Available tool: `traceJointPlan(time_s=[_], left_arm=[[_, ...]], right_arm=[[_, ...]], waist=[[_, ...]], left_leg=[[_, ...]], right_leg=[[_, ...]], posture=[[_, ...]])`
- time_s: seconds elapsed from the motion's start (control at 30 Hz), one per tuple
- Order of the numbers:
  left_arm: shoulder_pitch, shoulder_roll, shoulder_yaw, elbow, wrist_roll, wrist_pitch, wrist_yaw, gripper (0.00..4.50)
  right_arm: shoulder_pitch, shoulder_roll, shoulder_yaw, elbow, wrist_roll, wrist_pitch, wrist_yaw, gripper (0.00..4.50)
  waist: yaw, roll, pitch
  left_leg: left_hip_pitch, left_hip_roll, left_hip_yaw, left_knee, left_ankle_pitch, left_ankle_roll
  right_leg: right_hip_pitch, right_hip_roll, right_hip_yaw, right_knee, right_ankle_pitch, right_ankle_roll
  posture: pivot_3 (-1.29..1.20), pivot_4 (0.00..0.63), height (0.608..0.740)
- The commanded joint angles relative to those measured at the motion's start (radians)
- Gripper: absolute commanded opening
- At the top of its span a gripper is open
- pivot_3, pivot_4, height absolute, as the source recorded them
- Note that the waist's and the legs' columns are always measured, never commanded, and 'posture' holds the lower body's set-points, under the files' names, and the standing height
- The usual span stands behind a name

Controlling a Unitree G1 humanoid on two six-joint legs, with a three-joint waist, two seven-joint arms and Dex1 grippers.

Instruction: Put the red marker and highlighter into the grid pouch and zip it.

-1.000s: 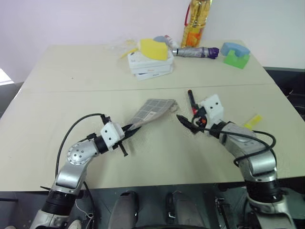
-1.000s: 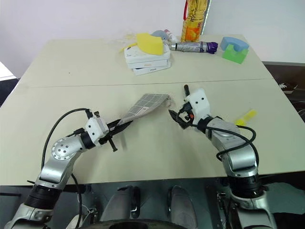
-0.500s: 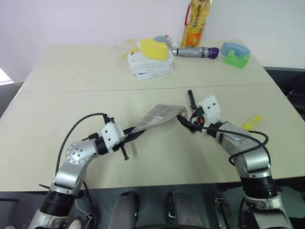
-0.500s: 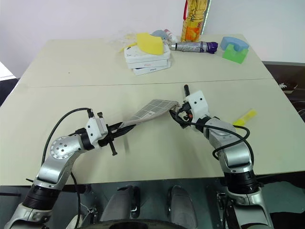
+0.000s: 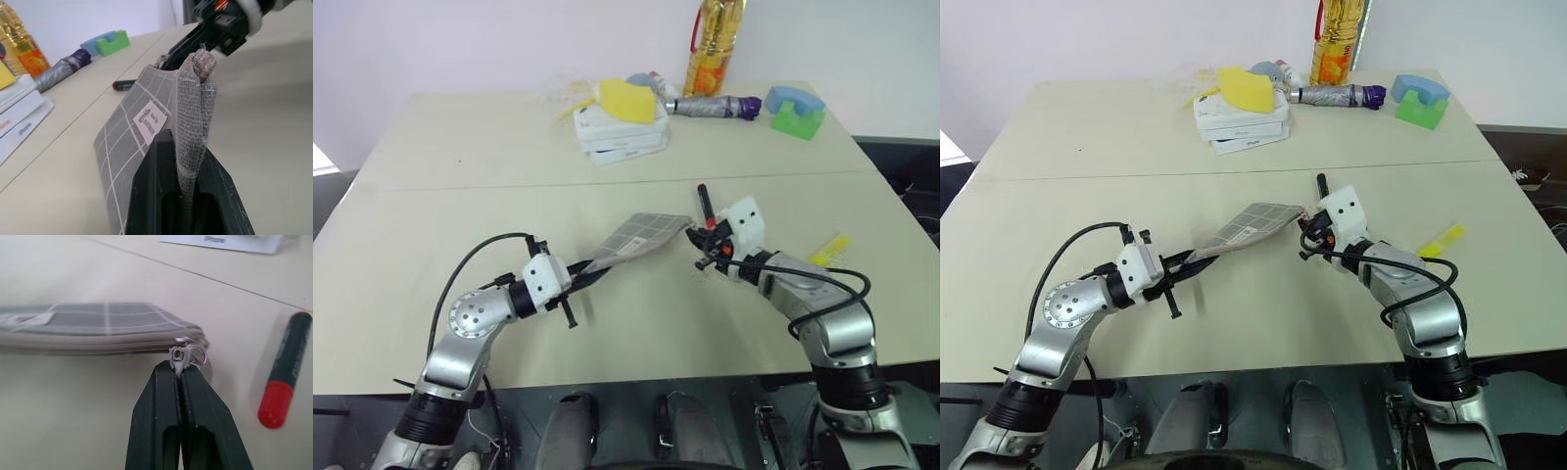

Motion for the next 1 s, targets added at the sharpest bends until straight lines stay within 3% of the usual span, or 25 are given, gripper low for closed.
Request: traceJointPlan(time_s=[0.03,0.4,0.7,1.0], left_arm=[[-0.041,-0.032,-0.012,0.035,0.043,-0.042,0.041,0.0],[-0.136,-0.17,-0.06,0.187,0.104,-0.113,0.123,0.0],[-0.228,-0.269,-0.08,0.323,0.172,-0.176,0.217,0.0],[-0.238,-0.303,-0.126,0.371,0.191,-0.251,0.206,0.0]], right_arm=[[-0.009,-0.062,0.071,-0.128,-0.012,-0.027,0.065,0.08],[-0.054,-0.134,0.246,-0.31,-0.01,-0.001,0.171,0.08],[-0.11,-0.101,0.321,-0.326,-0.029,0.008,0.175,0.08],[-0.193,-0.06,0.351,-0.309,-0.052,0.013,0.17,0.08]], waist=[[0.0,0.0,0.0],[0.001,-0.001,0.0],[0.001,-0.001,0.0],[0.001,-0.001,0.0]], left_leg=[[0.0,0.0,0.0,0.0,0.0,0.0],[0.0,0.0,-0.001,0.001,0.0,0.0],[0.0,-0.001,-0.002,0.002,0.0,0.0],[0.0,-0.001,-0.003,0.002,0.0,0.0]], right_leg=[[0.0,0.0,0.0,0.0,0.0,0.0],[0.0,0.0,0.0,0.0,0.0,0.0],[0.001,0.0,-0.001,0.0,0.0,0.0],[0.001,0.0,-0.002,0.0,0.0,0.0]], posture=[[0.0,0.15,0.74],[0.0,0.15,0.74],[0.0,0.15,0.74],[0.0,0.15,0.74]])
